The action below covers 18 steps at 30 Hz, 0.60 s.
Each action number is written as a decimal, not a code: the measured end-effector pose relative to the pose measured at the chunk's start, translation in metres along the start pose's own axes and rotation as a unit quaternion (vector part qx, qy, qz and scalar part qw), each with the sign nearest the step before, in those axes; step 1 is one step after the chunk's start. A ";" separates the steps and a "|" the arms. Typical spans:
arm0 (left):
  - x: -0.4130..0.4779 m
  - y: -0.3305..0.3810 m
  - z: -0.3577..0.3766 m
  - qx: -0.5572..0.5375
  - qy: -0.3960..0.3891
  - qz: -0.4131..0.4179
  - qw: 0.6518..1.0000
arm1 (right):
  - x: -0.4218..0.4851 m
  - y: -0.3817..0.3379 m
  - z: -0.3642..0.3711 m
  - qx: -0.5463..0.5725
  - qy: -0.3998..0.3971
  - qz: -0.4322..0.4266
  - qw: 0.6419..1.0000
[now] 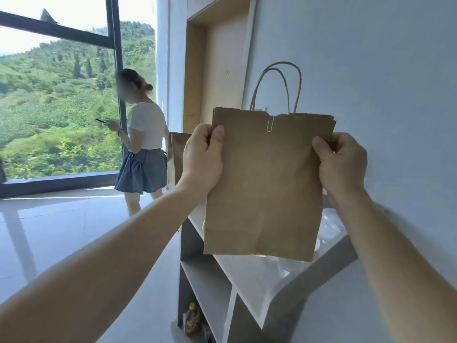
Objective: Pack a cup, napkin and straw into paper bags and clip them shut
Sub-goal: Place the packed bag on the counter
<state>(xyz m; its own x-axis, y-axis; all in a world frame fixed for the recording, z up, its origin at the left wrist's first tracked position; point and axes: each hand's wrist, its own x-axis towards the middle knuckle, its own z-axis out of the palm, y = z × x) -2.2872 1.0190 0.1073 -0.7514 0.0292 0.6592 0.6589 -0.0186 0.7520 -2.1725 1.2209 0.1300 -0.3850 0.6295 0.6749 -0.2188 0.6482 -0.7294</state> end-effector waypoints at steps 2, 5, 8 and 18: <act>0.020 -0.018 -0.005 0.032 0.019 -0.010 0.999 | 0.015 0.006 0.028 0.008 -0.024 0.000 1.000; 0.047 -0.045 -0.012 0.035 0.042 -0.003 0.999 | 0.037 0.015 0.073 0.023 -0.061 0.010 0.998; 0.075 -0.077 -0.017 0.054 0.055 -0.008 0.997 | 0.052 0.027 0.118 0.036 -0.092 0.023 0.995; 0.171 -0.207 -0.041 0.138 -0.040 0.012 0.989 | 0.105 0.091 0.270 0.069 -0.172 0.133 0.974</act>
<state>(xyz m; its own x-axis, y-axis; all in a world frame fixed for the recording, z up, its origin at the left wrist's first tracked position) -2.5533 0.9864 0.0641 -0.7376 0.1114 0.6660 0.6690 0.2538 0.6986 -2.4753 1.2303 0.1042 -0.7175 0.5709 0.3992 -0.1785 0.4032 -0.8975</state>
